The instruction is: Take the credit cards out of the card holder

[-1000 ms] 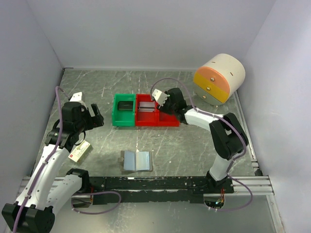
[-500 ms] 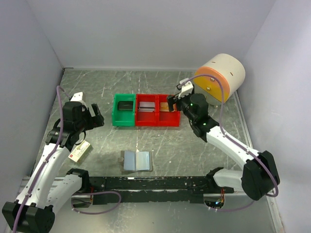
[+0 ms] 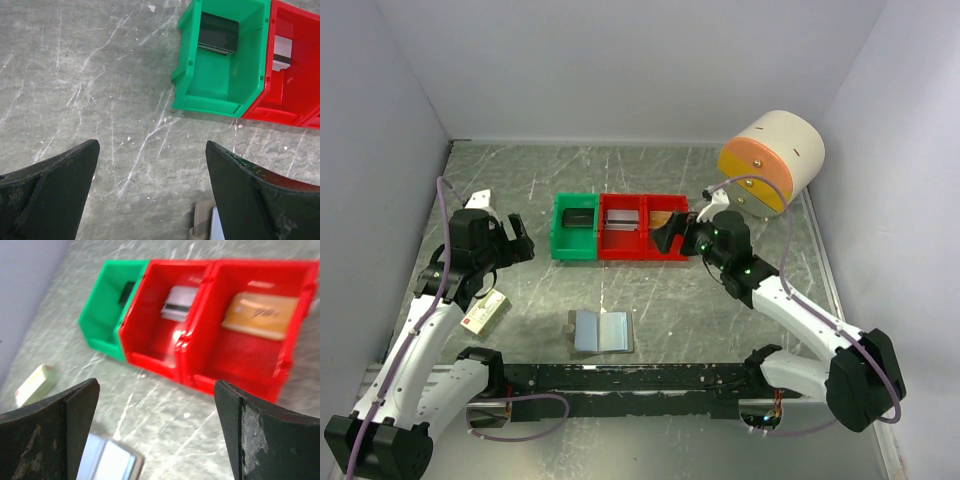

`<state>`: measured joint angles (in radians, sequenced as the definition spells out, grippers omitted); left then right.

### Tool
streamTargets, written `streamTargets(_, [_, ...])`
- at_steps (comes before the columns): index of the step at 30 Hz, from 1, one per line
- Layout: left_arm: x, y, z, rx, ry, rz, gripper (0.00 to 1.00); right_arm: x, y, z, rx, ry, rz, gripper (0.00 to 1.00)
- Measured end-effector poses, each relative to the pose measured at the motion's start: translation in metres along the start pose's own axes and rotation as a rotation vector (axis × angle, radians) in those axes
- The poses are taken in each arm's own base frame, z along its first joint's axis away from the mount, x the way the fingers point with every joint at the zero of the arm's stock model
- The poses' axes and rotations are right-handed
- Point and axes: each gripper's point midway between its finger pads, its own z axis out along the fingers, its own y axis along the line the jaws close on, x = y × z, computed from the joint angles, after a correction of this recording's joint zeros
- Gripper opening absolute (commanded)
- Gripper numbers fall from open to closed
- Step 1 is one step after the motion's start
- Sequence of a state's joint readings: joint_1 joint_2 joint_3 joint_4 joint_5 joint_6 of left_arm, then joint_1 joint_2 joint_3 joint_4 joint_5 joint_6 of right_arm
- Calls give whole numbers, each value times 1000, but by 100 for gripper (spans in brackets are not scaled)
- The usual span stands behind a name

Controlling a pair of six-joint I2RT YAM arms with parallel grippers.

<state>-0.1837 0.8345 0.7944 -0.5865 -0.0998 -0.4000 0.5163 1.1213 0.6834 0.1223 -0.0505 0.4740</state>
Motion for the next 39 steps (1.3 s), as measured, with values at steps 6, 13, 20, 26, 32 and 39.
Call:
streamTargets(6, [2,-3,0,11,10,-21,100,47,39,-1,-82,162,66,100])
streamTargets(13, [17,-45,-9,233,110,-88,99,89,111,-23,-152,287,-14,100])
streamTargets(20, [52,-86,-26,487,280,-168,100,159,107,-38,-70,392,118,100])
streamTargets(26, [98,-118,-47,575,430,-92,100,157,107,-24,7,345,203,100])
streamTargets(32, [132,-134,-56,568,503,-88,99,134,108,-18,50,267,225,100])
streamTargets(39, [177,-126,-48,413,586,-70,94,126,97,-33,43,208,280,100])
